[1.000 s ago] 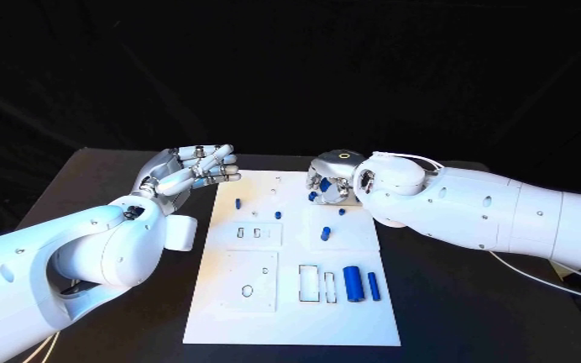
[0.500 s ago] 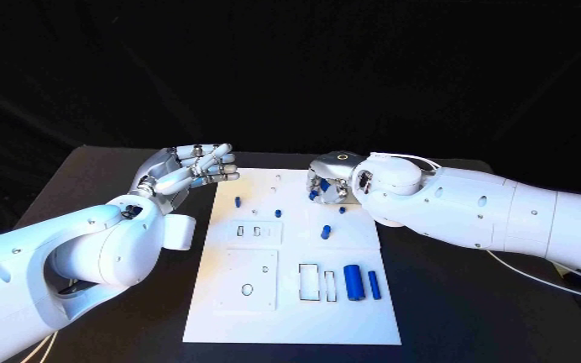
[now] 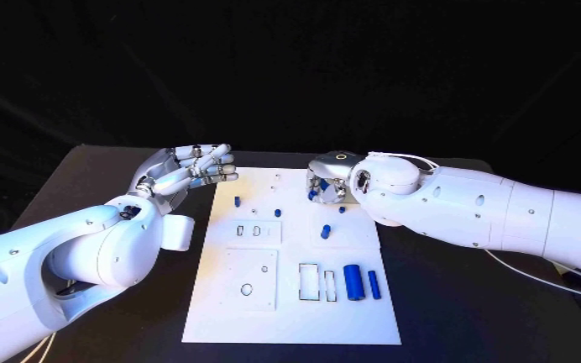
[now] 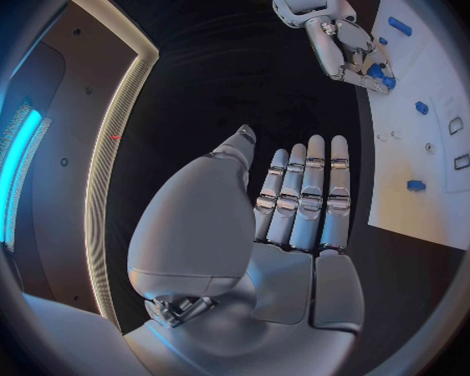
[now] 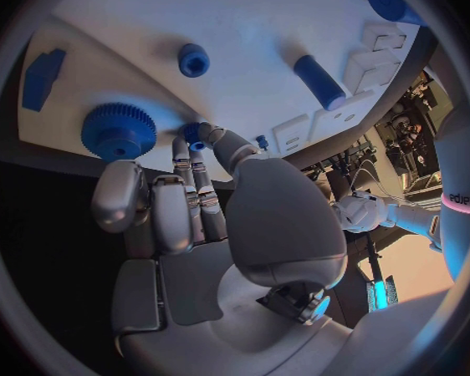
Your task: Assemble the parts on the task board
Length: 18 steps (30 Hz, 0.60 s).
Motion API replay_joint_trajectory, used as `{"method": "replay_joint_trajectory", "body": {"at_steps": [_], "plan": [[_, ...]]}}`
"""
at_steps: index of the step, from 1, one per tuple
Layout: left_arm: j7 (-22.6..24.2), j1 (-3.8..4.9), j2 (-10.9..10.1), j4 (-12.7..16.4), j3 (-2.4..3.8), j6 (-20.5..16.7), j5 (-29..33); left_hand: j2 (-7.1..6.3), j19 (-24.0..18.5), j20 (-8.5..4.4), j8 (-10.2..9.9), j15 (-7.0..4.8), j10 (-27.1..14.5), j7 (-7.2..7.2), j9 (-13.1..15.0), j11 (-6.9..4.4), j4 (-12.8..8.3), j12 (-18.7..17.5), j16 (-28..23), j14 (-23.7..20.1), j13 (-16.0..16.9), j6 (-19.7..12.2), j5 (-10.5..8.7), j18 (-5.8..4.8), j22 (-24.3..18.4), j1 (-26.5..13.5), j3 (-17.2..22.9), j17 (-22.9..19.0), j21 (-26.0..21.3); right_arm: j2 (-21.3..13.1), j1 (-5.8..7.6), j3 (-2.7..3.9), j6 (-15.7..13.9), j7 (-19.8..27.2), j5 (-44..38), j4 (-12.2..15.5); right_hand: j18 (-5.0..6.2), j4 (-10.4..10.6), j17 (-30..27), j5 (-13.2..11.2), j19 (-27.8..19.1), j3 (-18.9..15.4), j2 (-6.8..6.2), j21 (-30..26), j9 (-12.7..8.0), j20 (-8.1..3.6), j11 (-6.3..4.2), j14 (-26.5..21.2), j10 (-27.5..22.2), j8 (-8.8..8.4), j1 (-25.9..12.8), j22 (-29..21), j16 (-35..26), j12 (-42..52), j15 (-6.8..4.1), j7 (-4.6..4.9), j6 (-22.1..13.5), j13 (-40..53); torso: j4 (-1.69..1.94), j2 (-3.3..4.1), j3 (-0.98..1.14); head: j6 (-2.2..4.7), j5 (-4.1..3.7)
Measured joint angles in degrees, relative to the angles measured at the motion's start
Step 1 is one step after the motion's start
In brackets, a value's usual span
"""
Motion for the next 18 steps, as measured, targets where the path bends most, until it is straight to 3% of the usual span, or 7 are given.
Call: {"method": "replay_joint_trajectory", "body": {"at_steps": [8,9,18], "plan": [[-0.1,0.01,0.0,0.0,0.0,0.0,0.0,0.0,0.0,0.0,0.0,0.0,0.0,0.0,0.0,0.0,0.0,0.0,0.0,0.0,0.0,0.0,0.0,-0.01,0.0,0.0,0.0,0.0,0.0,0.4,0.01,0.02,-0.3,-0.1,0.0,-0.2,0.0,0.2,0.3,-1.0,0.3,1.8,0.12,0.8,0.3,-0.11,-0.11,0.0,0.9,0.26,0.1,1.2,0.6,0.0,0.0,-0.29,1.1,-0.2,0.07,0.1,-0.01,0.01,-0.03],[-0.1,0.01,0.0,0.0,0.0,0.0,0.0,0.0,0.0,0.0,0.0,0.0,0.0,0.0,0.0,0.0,0.0,0.0,0.0,0.0,0.0,0.0,0.0,-0.01,0.0,0.0,0.0,0.0,0.0,0.3,0.01,0.02,-0.4,-0.1,0.0,-0.1,-0.61,0.1,0.4,-1.3,0.3,2.0,0.21,0.9,0.3,-0.11,-0.29,0.0,1.1,0.39,0.2,1.4,0.6,0.0,0.0,-0.34,1.2,-0.3,0.07,0.1,-0.02,0.01,0.01],[-0.3,0.03,0.0,-0.3,0.0,0.1,0.0,0.3,0.2,-0.21,0.0,0.0,0.0,0.0,0.0,0.02,0.0,0.0,0.0,0.0,0.0,0.0,0.0,-0.01,0.0,0.3,0.0,0.1,0.0,-0.5,0.36,0.26,-2.5,-0.7,-0.2,2.1,-0.7,0.2,0.5,-1.6,0.5,3.2,0.51,1.5,0.6,-0.32,-0.19,-0.2,1.4,0.38,0.5,2.3,0.9,-0.4,-0.2,-0.41,1.6,-0.6,0.07,0.13,-0.07,0.46,0.14]]}}
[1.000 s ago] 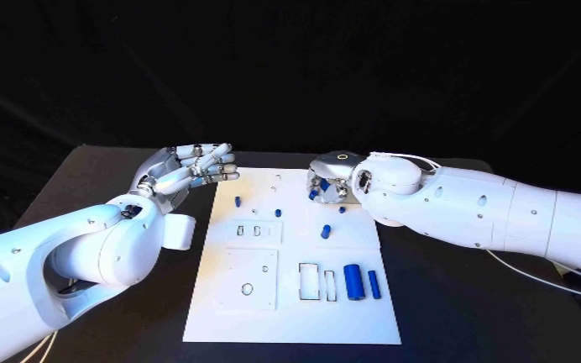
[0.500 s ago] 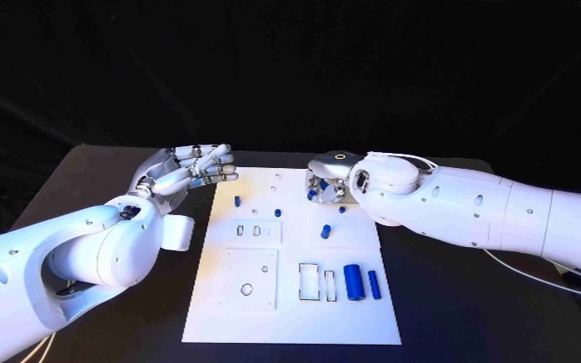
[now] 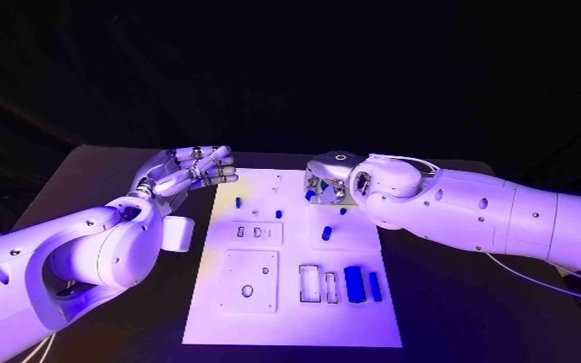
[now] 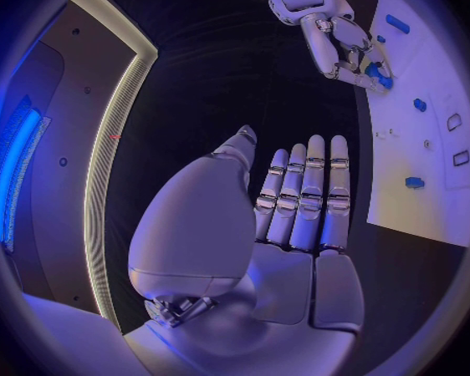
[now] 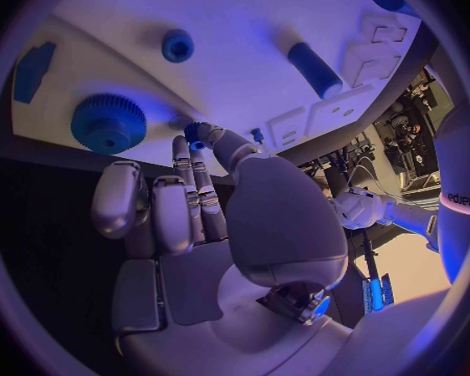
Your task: Assemble the parts on the task board
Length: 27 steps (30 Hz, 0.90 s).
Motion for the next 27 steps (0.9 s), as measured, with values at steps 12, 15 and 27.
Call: {"method": "replay_joint_trajectory", "body": {"at_steps": [12,15,27], "plan": [[-0.1,0.03,0.0,-0.2,0.0,0.0,0.0,0.0,0.0,0.0,-0.2,0.0,-0.2,0.0,0.0,0.17,0.0,-0.4,-0.2,0.0,0.0,0.0,0.0,0.0,0.0,0.0,0.0,0.0,0.0,4.5,1.06,0.27,-5.3,-1.8,-1.0,-3.0,0.01,0.0,0.5,-0.1,0.2,0.3,0.06,0.5,0.1,-0.21,0.0,0.0,0.0,-0.19,0.1,0.7,0.3,0.0,0.0,0.01,0.0,-0.1,0.21,0.15,-0.04,0.9,0.19],[-0.1,0.05,0.1,-0.2,0.0,0.1,0.0,0.0,0.0,0.0,-0.2,0.0,-0.2,0.0,0.0,0.17,0.0,-0.4,-0.2,0.0,0.0,0.0,0.0,0.01,0.0,0.0,0.0,0.0,0.0,6.0,1.11,0.28,-6.2,-2.1,-1.2,-4.5,0.0,0.2,0.5,-0.1,0.3,0.5,0.05,0.5,0.1,-0.08,0.0,0.0,0.0,-0.13,0.1,0.7,0.5,0.0,0.0,0.03,0.0,-0.1,0.22,0.19,-0.05,0.96,0.25],[-0.2,0.07,0.5,-0.2,0.0,0.2,0.0,0.0,0.0,0.0,-0.2,0.0,-0.2,0.0,0.0,0.17,0.0,-0.4,-0.2,0.0,0.0,0.0,0.0,0.0,0.0,0.0,0.0,0.0,0.0,11.0,0.57,0.3,-8.0,-2.2,-1.6,-10.0,0.01,0.0,0.7,-0.3,0.3,0.6,0.05,0.5,0.3,-0.09,0.01,0.0,0.0,0.06,0.1,0.7,0.5,0.0,0.0,0.09,-0.1,-0.2,0.44,0.31,-0.04,0.99,0.38]]}}
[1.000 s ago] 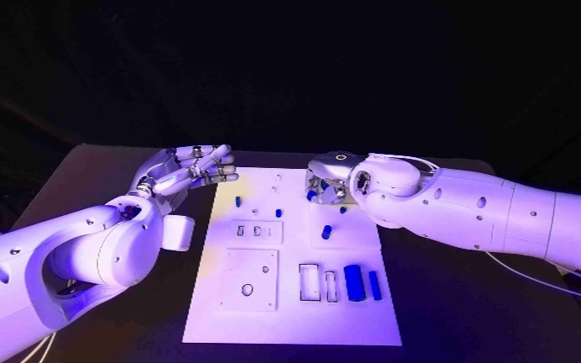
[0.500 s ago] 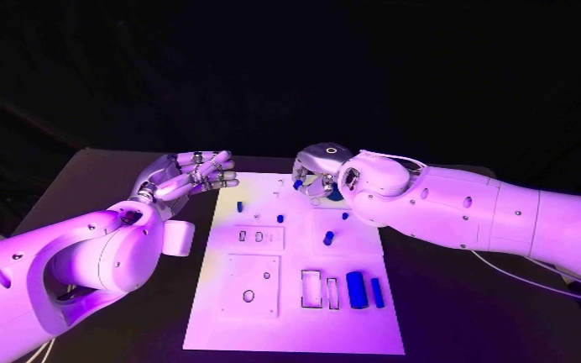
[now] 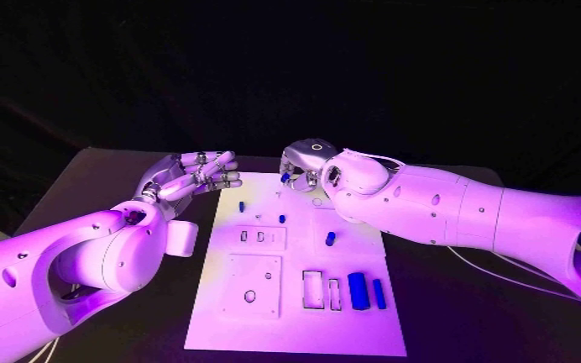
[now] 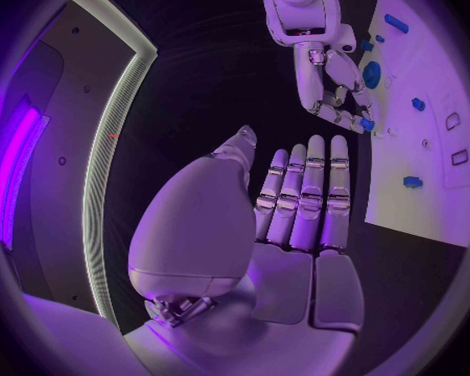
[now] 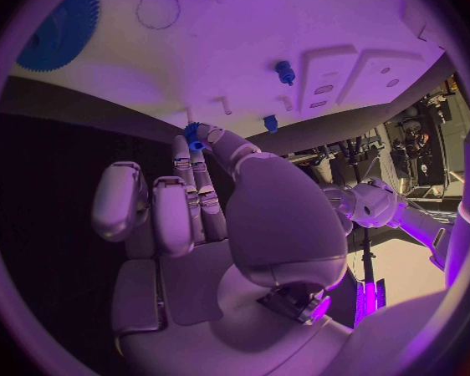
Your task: Assemble the parts on the task board
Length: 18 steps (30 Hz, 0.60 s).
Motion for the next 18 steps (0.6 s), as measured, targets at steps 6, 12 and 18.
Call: {"method": "replay_joint_trajectory", "body": {"at_steps": [6,12,18], "plan": [[0.0,0.02,0.1,0.0,0.0,0.1,0.0,0.0,0.0,0.0,0.0,0.0,0.0,0.0,0.0,0.0,0.0,0.0,0.0,0.0,0.0,0.0,0.0,0.0,0.0,0.0,0.0,0.0,0.0,1.4,-0.47,-0.01,-0.1,0.1,0.0,-2.0,0.0,0.1,0.0,0.0,0.0,0.1,0.0,0.0,0.0,0.0,0.0,0.0,0.0,0.0,0.0,0.0,0.0,0.0,0.0,0.01,0.0,0.0,0.0,0.04,0.02,0.17,0.16],[-0.1,0.06,0.1,0.0,0.0,0.1,0.0,0.24,0.0,0.0,0.0,0.0,0.0,0.0,0.0,0.0,-0.2,0.0,0.0,0.0,0.0,0.0,0.0,0.0,0.0,0.2,-0.2,0.0,0.0,2.0,-0.87,-0.02,0.0,0.2,0.0,-2.9,0.0,0.2,-0.1,-0.1,0.0,0.2,0.0,0.0,0.0,0.0,0.0,0.0,0.0,-0.02,0.0,-0.2,0.0,0.0,0.0,0.01,0.2,0.0,0.0,0.09,0.01,0.06,0.27],[-0.1,0.11,0.1,0.0,0.0,0.1,0.0,0.24,0.0,0.0,0.0,0.0,0.0,0.2,0.0,0.0,-0.2,0.0,0.0,0.0,0.0,-0.2,0.0,0.0,0.0,0.2,-0.2,0.0,0.2,2.3,-0.89,0.04,0.0,0.2,0.0,-3.4,0.01,0.2,-0.1,-0.1,0.0,0.2,0.0,0.0,0.0,-0.01,0.0,0.0,0.0,-0.12,0.0,-0.2,0.0,0.0,0.0,0.01,0.2,0.0,-0.03,0.09,0.01,-0.14,0.4]]}}
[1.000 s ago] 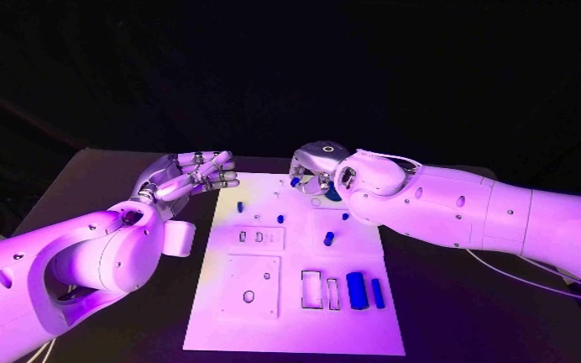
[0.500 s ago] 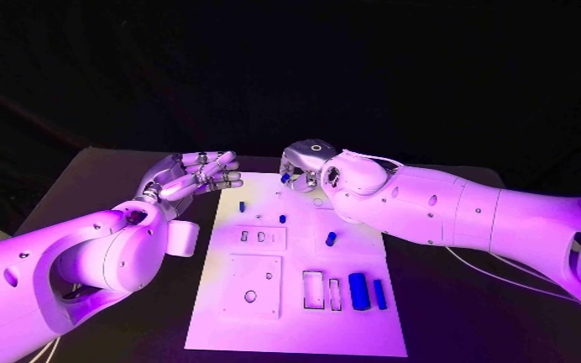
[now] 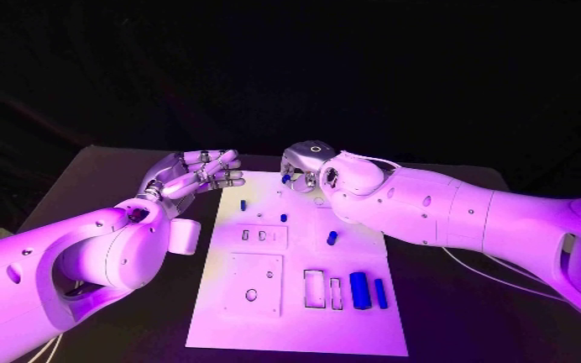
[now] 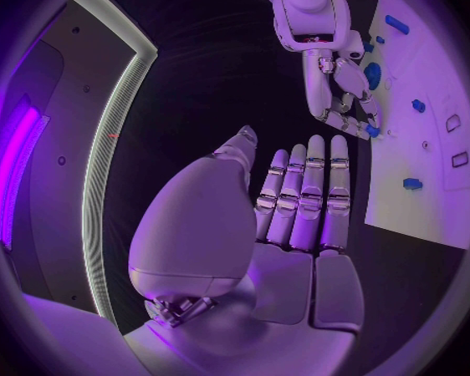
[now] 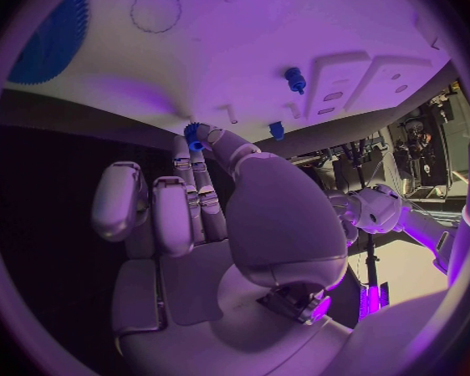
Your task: Assemble the parts on the task board
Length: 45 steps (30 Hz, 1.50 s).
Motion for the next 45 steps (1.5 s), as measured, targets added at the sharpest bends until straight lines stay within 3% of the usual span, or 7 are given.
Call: {"method": "replay_joint_trajectory", "body": {"at_steps": [11,18,28,31,38,42,45], "plan": [[-0.1,0.05,0.0,0.0,0.0,0.1,0.0,0.0,0.0,0.0,-0.2,0.0,0.0,0.0,0.0,0.0,-0.2,0.0,0.0,0.0,0.0,0.0,0.0,0.0,0.0,0.0,0.2,0.1,0.0,1.1,-0.17,-0.05,0.0,-0.4,-0.1,-1.5,0.01,0.5,-0.4,-0.4,-0.2,0.5,-0.58,-0.4,0.1,0.22,0.02,0.0,0.0,-0.32,-0.6,-0.7,0.2,-0.5,0.0,0.05,-0.1,-0.3,0.03,0.01,-0.04,0.1,-0.06],[-0.2,0.08,0.0,0.0,0.0,0.2,0.0,0.0,0.0,0.0,-0.2,0.0,0.0,0.0,0.0,0.0,-0.2,0.0,0.0,0.0,0.0,0.0,0.0,0.0,0.0,0.0,0.2,0.0,0.0,1.7,-0.23,-0.09,0.1,-0.5,-0.2,-2.1,0.01,1.1,-1.0,-1.1,-1.0,1.1,-1.82,-1.0,0.0,0.73,0.99,0.2,-2.6,-0.99,-1.2,-1.3,0.2,-0.7,0.24,1.11,-1.8,-1.0,0.03,0.03,-0.08,0.16,-0.15],[-0.3,0.12,0.0,-0.1,0.0,0.3,0.0,0.22,0.0,0.0,-0.2,0.0,0.0,0.0,0.0,0.0,-0.2,-0.3,-0.2,0.0,0.0,0.0,0.0,0.0,0.0,0.2,0.2,0.0,0.0,1.1,-0.23,-0.11,0.1,-0.7,-0.2,-1.7,0.01,1.8,-3.3,-1.6,-2.7,0.6,-3.55,-3.1,-1.4,1.64,1.74,0.2,-7.7,-1.32,-1.6,-3.7,-0.5,-0.7,1.04,1.25,-8.0,-1.2,0.03,0.04,-0.07,0.17,-0.06],[-0.3,0.12,0.0,-0.2,0.0,0.3,0.0,0.22,0.0,0.0,-0.2,0.0,0.0,0.0,0.0,0.0,-0.2,-0.3,-0.2,0.0,0.0,0.0,0.0,0.0,0.0,0.2,0.2,0.0,0.0,-0.2,-0.21,-0.11,0.0,-0.7,-0.2,-0.3,0.01,1.9,-3.2,-1.6,-2.7,0.4,-3.54,-3.1,-1.4,1.64,1.74,0.2,-7.7,-1.32,-1.6,-3.7,-0.5,-0.7,1.05,1.25,-8.0,-1.1,0.03,0.04,-0.05,0.19,-0.03],[-0.4,0.13,-0.2,-0.3,0.0,0.4,0.0,0.22,0.0,0.0,-0.2,0.0,0.0,0.0,0.0,0.0,-0.2,-0.3,-0.2,0.0,0.0,0.0,0.0,0.0,0.0,0.2,0.2,0.1,0.0,-8.4,0.11,0.08,-0.9,-0.8,0.8,8.4,0.03,2.3,-1.3,-1.2,-1.6,0.1,-3.54,-1.8,-1.1,1.03,0.86,0.2,-1.7,-0.98,-1.6,-1.0,0.4,2.9,1.04,1.38,-7.3,0.2,-0.09,0.04,-0.04,0.32,-0.17],[-0.4,0.13,-0.1,-0.3,0.0,0.6,0.0,0.22,0.0,0.0,-0.2,0.0,0.0,0.0,0.0,0.0,-0.3,-0.3,-0.2,0.0,0.0,0.0,0.0,0.0,0.0,0.2,0.3,0.1,0.0,-13.4,0.53,0.28,-1.9,-0.7,3.4,12.6,0.02,3.5,-0.7,-0.8,-1.3,-1.4,-5.27,-1.3,-1.1,0.72,0.04,0.1,3.4,-0.98,-2.5,-0.3,0.8,6.2,0.09,1.33,-7.4,1.9,-0.41,0.04,-0.04,0.52,-0.38],[-0.4,0.13,-0.1,-0.5,0.0,0.7,0.0,0.22,0.0,0.0,-0.2,0.0,0.0,0.0,0.0,0.0,-0.3,-0.3,-0.2,0.0,0.0,0.0,0.0,0.0,0.0,0.2,0.3,0.1,0.0,-16.5,0.87,0.37,-2.0,-0.6,6.0,15.0,0.03,5.3,-0.3,2.5,-0.8,-6.0,-6.72,-1.3,-1.2,0.14,-0.87,0.2,6.2,-0.94,-3.8,0.1,1.2,10.8,-0.72,0.68,-9.6,5.3,-0.7,0.04,-0.01,0.65,-0.73]]}}
